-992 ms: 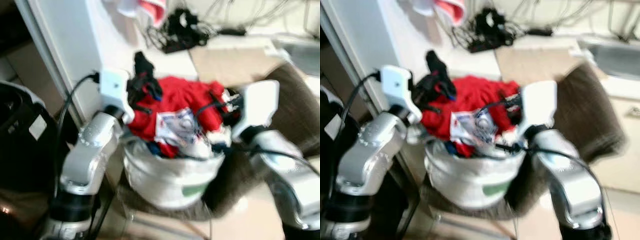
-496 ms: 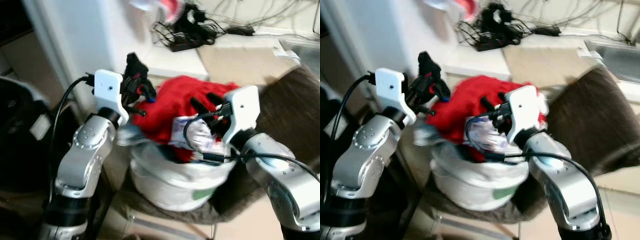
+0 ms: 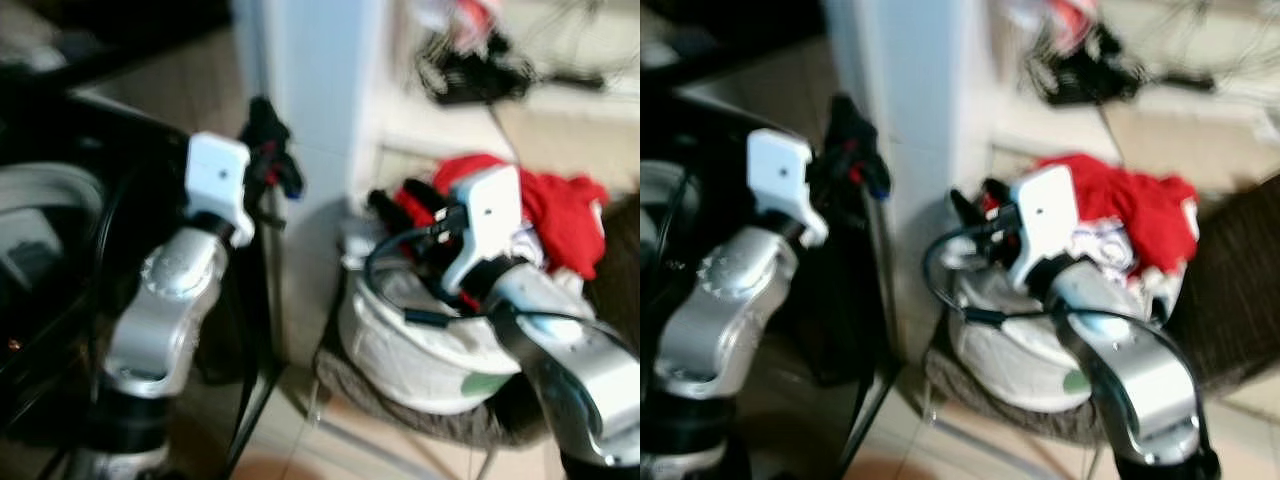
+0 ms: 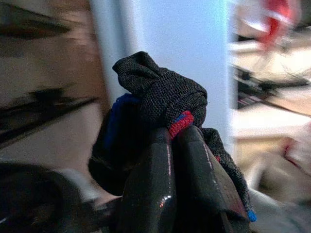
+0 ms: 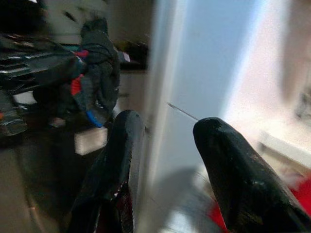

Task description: Clothes washing

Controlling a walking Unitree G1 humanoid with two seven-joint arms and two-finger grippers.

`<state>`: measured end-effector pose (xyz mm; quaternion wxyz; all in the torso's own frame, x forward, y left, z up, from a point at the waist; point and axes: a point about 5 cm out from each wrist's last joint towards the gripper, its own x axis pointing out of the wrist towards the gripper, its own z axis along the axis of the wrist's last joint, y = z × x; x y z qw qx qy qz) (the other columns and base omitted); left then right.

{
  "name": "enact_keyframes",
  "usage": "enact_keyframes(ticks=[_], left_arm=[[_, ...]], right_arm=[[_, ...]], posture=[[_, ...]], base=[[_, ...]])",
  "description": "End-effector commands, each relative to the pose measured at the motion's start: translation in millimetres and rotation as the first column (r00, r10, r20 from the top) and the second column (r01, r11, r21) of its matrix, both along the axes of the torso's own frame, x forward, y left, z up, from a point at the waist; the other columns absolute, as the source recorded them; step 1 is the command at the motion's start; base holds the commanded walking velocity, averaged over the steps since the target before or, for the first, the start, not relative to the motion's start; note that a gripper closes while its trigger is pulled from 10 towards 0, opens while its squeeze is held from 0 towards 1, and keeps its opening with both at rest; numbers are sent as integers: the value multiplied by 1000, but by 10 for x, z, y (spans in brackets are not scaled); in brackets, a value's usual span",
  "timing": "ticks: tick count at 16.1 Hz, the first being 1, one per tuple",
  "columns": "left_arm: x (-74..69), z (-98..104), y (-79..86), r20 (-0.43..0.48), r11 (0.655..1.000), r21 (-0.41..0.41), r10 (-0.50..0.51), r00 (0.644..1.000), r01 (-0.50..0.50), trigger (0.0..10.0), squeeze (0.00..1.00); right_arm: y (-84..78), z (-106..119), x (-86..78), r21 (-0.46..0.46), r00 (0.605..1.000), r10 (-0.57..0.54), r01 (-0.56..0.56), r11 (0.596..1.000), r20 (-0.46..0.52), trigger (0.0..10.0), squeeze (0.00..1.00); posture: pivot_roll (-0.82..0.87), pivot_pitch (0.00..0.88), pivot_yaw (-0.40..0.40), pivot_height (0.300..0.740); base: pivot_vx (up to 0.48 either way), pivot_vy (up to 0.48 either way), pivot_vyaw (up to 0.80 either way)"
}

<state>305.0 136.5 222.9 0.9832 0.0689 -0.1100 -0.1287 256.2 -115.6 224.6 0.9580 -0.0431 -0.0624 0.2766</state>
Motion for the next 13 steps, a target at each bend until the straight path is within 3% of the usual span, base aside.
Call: enact_keyframes(ticks=[1,2,6,13], left_arm=[[2,40,-92,9,999,-26,-22,1000,22,10000,0],[25,11,-97,-32,996,-84,-10,999,7,10000,0],[31,13,-108,-21,998,-54,-20,1000,19,10000,0],[25,32,-108,-12,997,-75,-20,1000,19,10000,0]], right_arm=[[-65,46,10,-6,999,-23,23,1000,22,10000,0],[-104,26,44,-21,998,-67,68,997,18,10000,0],[-169,-6,88,-39,993,-120,120,992,10,10000,0],[-160,-11,86,-59,993,-114,115,992,17,10000,0]], posture=[[-73,0,1,740],[-73,0,3,740],[-74,0,2,740],[-75,0,1,740]], base=[[0,-480,0],[0,0,0],[0,0,0],[215,-290,0]])
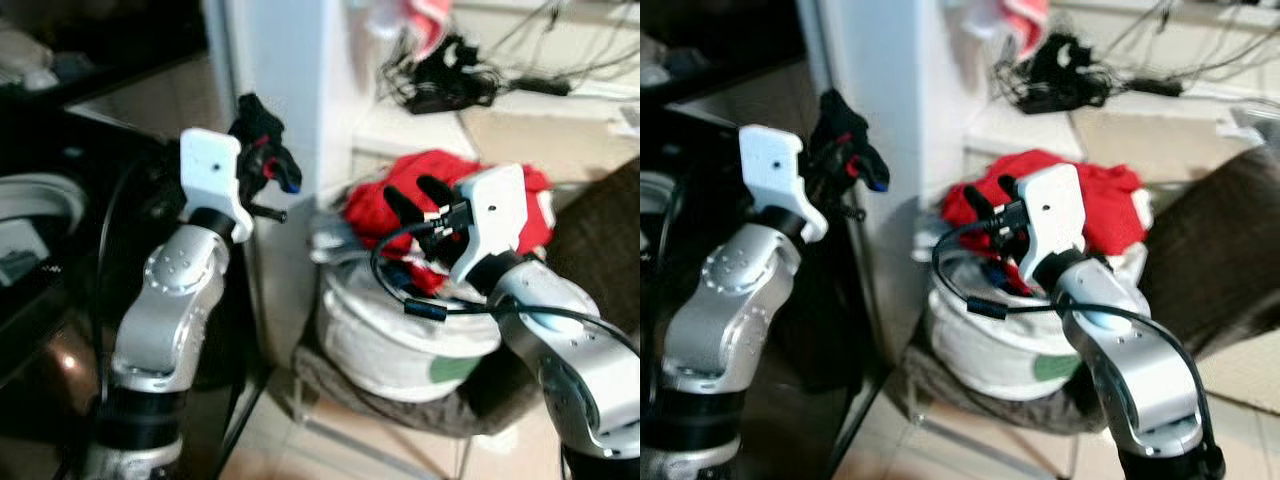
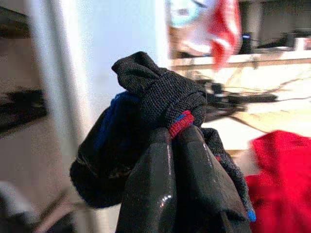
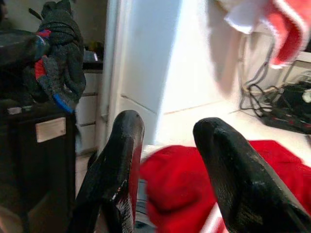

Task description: Clothes washing

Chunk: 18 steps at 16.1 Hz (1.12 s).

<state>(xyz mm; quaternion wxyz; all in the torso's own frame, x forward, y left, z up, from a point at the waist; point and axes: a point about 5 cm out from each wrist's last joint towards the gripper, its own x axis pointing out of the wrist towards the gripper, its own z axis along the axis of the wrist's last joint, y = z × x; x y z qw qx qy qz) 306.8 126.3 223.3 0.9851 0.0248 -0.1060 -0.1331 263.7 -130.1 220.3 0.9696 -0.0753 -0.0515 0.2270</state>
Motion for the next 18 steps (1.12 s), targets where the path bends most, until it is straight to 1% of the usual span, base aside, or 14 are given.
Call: enact_keyframes(ticks=[1,11,13,17,18], left_arm=[[7,28,-5,8,1000,10,-2,1000,2,10000,0],[7,28,-5,8,1000,10,-2,1000,2,10000,0],[-7,21,125,-1,999,-15,47,999,-47,10000,0],[-11,24,122,-3,999,-13,36,999,-36,10000,0],[-12,32,122,7,1000,-15,28,1000,-27,10000,0]], right_arm=[[-16,32,11,0,1000,-8,8,1000,14,10000,0],[-16,32,11,0,1000,-8,8,1000,14,10000,0],[102,-34,43,-48,999,43,-43,998,-2,10000,0],[106,-34,51,-33,1000,26,-26,999,0,10000,0],[99,-49,53,-1,1000,10,-10,1000,-15,10000,0]], posture=[[-75,0,1,740],[-75,0,1,740],[-56,0,-14,740],[-55,0,-5,740],[-56,0,-3,740]], base=[[251,-296,0],[251,-296,0],[0,0,800],[0,0,788],[0,0,0]])
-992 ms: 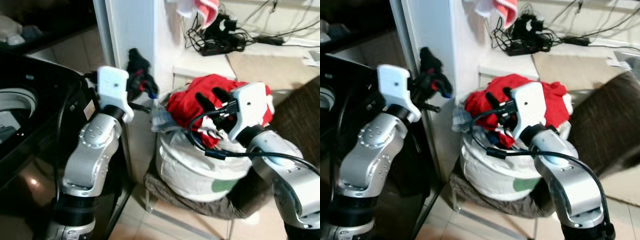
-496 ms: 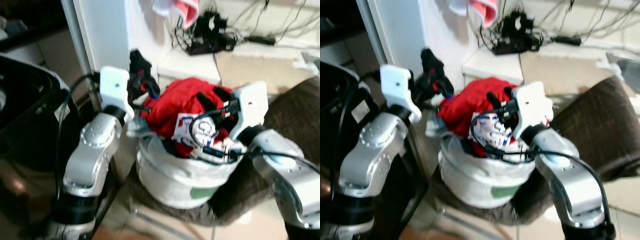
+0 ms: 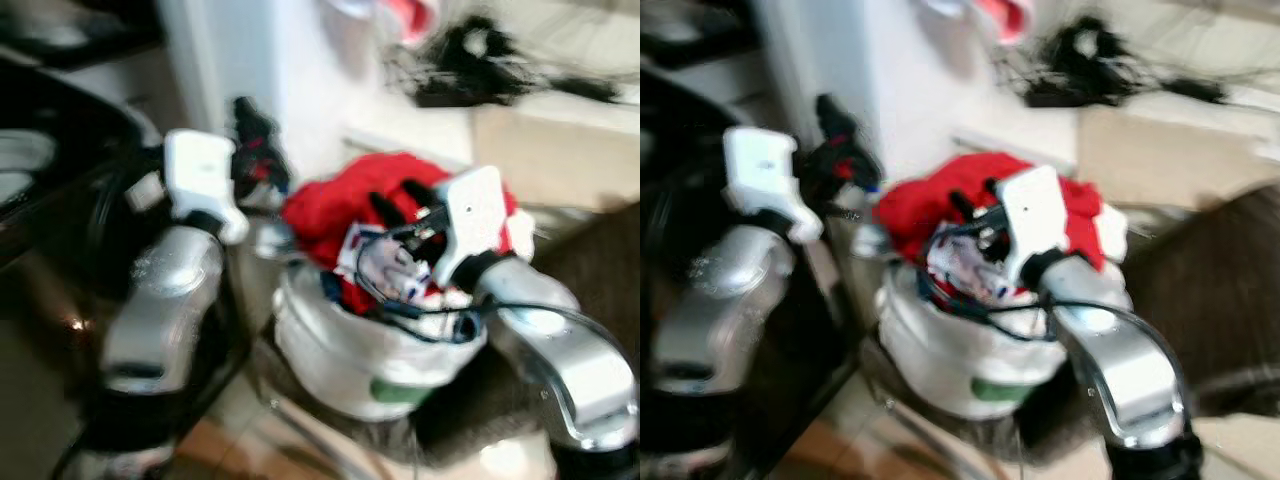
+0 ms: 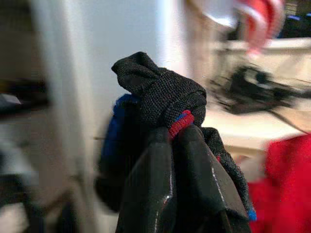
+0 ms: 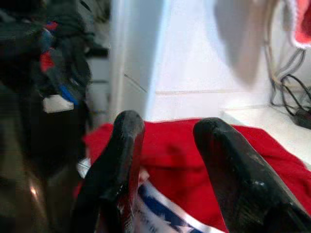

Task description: Clothes washing

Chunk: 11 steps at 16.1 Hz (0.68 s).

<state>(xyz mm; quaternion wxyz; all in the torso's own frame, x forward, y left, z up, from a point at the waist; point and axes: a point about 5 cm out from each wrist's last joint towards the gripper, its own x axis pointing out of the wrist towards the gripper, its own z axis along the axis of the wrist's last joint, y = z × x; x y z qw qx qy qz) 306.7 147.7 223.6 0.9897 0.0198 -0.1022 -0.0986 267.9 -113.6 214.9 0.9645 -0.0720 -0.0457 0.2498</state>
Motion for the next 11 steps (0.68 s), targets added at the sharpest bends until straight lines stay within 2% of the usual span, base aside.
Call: enact_keyframes(ticks=[1,3,6,11], left_arm=[[-10,26,-93,11,999,-4,-45,999,45,10000,0],[-5,33,-85,11,999,-21,-49,999,50,10000,0],[2,29,-74,-3,999,-8,-53,999,53,10000,0],[10,26,-91,-1,998,9,-60,998,60,10000,0]], right_arm=[[-65,2,2,0,999,-34,34,999,0,10000,0],[-64,74,-9,54,999,-30,29,998,24,10000,0],[-88,57,-1,72,999,-49,48,996,10,10000,0],[-102,24,5,82,998,-69,69,994,-9,10000,0]], posture=[[-59,0,2,740],[-63,0,5,740],[-60,0,3,740],[-63,0,11,740]], base=[[0,0,0],[0,0,0],[0,0,0],[0,424,0]])
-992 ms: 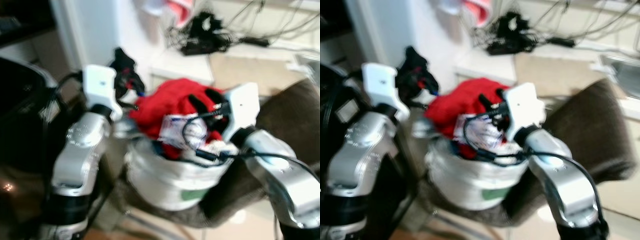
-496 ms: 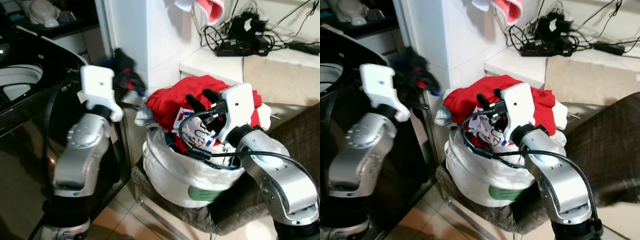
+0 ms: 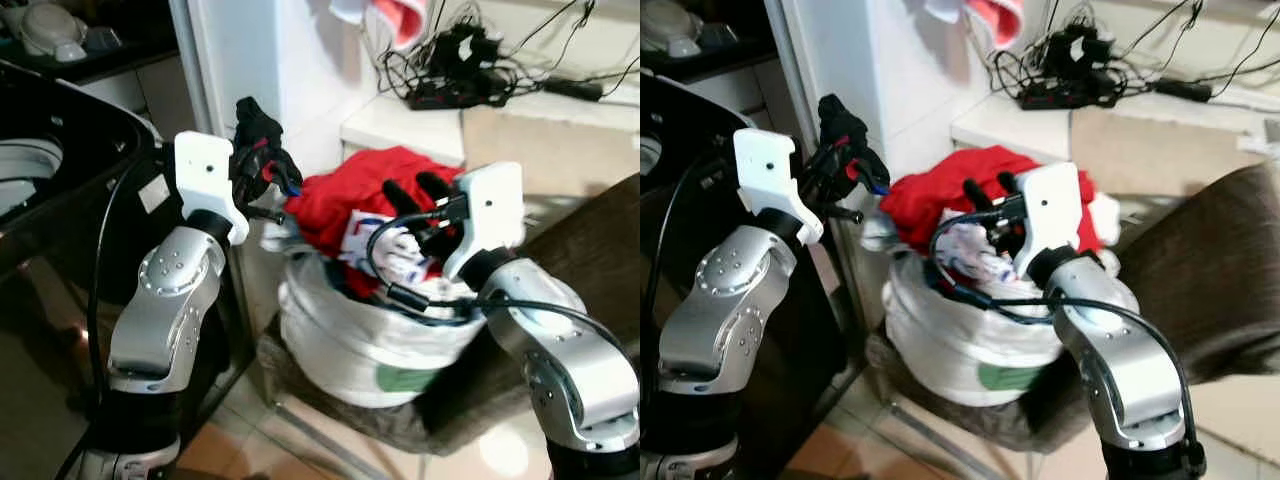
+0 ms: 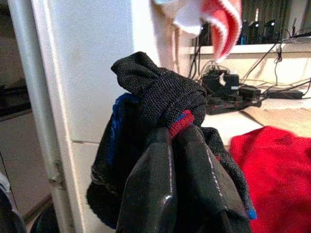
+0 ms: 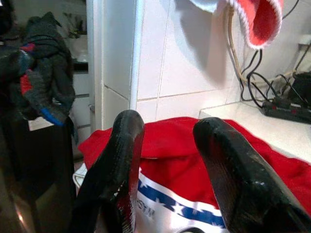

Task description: Clothes washing

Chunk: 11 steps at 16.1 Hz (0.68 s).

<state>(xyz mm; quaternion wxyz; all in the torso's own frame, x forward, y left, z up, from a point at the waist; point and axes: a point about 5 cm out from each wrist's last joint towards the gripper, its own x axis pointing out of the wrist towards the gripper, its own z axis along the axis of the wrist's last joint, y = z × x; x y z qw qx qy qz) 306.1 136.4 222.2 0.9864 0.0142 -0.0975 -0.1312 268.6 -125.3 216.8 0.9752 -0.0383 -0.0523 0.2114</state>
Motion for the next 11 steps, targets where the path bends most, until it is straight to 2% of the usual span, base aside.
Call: enact_keyframes(ticks=[1,4,5,6,8,10,11], left_arm=[[16,37,16,8,1000,10,1,1000,-1,10000,0],[28,32,1,5,1000,10,-4,1000,4,10000,0],[36,38,10,11,999,34,25,1000,-25,10000,0],[39,51,6,26,997,65,40,999,-41,10000,0],[59,31,-4,11,996,53,64,998,-65,10000,0],[64,30,9,-8,998,-14,67,998,-67,10000,0],[68,32,15,-1,998,12,67,998,-67,10000,0]], right_arm=[[14,4,-6,10,1000,6,-6,1000,-8,10000,0],[15,-1,-15,6,1000,10,-10,1000,-10,10000,0],[14,-1,-15,6,1000,10,-10,1000,-10,10000,0],[14,1,-12,5,1000,9,-9,1000,-8,10000,0],[10,9,5,1,1000,1,-1,1000,-2,10000,0],[-3,11,23,-4,1000,-9,9,1000,-2,10000,0],[-4,21,30,-26,1000,-10,10,1000,11,10000,0]], posture=[[-66,0,14,740],[-68,0,15,740],[-68,0,15,740],[-68,0,14,740],[-66,0,12,740],[-61,0,7,740],[-59,0,6,740]], base=[[0,476,0],[0,476,0],[0,0,0],[0,-480,0],[0,-480,0],[0,0,0],[0,0,0]])
